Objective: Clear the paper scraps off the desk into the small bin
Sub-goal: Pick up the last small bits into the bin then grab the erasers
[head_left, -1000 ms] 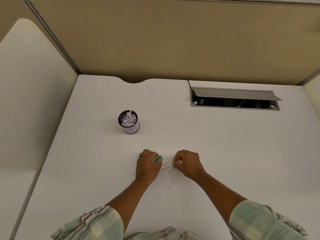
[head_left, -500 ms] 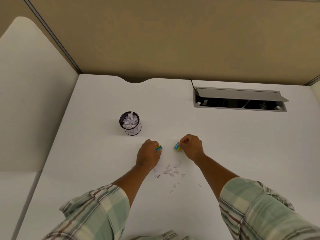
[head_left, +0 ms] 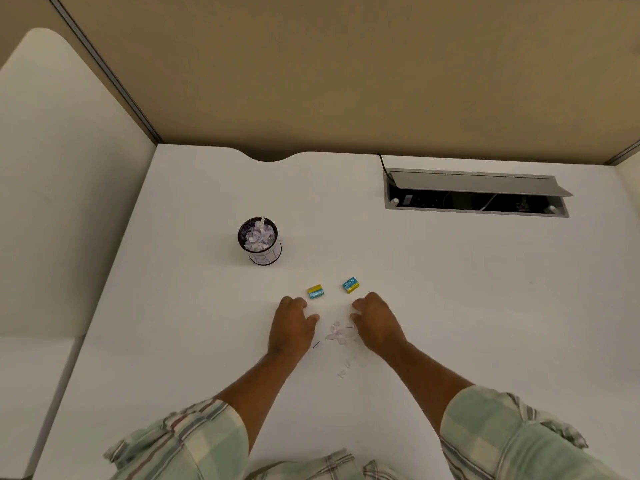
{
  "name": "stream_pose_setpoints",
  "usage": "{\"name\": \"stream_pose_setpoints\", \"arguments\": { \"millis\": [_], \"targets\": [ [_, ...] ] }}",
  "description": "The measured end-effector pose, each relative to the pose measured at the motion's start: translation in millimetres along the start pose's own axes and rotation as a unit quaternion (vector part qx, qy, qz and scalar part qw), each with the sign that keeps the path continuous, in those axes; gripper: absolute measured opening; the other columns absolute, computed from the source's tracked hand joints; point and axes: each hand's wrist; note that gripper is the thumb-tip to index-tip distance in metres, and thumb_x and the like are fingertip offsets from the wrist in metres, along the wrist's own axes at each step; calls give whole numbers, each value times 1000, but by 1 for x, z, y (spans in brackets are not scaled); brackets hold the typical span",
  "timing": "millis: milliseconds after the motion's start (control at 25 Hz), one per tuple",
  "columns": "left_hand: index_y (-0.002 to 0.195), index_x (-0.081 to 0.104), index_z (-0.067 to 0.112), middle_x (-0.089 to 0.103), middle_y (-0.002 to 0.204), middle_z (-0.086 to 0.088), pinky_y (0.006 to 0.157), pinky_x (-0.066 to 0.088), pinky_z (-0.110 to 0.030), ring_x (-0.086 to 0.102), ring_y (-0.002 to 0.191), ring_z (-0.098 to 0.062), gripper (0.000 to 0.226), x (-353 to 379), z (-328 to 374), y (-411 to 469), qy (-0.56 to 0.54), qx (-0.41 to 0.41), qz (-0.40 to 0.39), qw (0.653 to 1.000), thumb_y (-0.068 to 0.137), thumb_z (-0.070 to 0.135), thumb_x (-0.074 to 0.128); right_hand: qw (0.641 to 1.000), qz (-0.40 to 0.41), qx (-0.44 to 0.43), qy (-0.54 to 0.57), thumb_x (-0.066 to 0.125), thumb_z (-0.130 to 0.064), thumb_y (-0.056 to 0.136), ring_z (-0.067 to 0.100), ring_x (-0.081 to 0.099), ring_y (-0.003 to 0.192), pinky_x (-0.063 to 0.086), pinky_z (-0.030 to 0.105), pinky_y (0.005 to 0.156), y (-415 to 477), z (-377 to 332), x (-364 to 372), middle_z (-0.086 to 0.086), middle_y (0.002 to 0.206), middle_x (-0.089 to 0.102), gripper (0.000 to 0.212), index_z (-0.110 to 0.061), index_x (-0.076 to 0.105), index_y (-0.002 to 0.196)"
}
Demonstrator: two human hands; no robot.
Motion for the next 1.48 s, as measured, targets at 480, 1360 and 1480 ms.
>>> {"name": "stream_pose_setpoints", "arguments": {
  "millis": [480,1360,1480],
  "targets": [
    [144,52,19,52,136,-2,104,46,-23,58,124,-19,62,39,16,-39,28,55,-91,994,89,34,75,990,-5,-100,-99,57,-13,98,21,58,101,51,26,83,-33,-2,23,7,114,54,21,-17,65,117],
    [85,81,15,78,83,1,74,56,-20,68,70,-10,11,-2,-13,-32,-59,4,-31,998,87,10,71,724,0,179,666,78,12,78,23,75,77,63,28,72,-31,-25,-49,17,84,77,12,10,74,89],
    [77,81,17,75,71,6,67,62,-27,70,61,-12,12,-33,-20,-26,-142,-29,9,989,84,10,74,720,-11,136,680,77,11,79,25,76,80,63,29,74,-9,-68,-68,19,89,78,11,8,74,89]
  ]
}}
Point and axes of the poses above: each hand's wrist, its own y-axis towards the middle knuckle, its own x-axis out of the palm, z = x × y
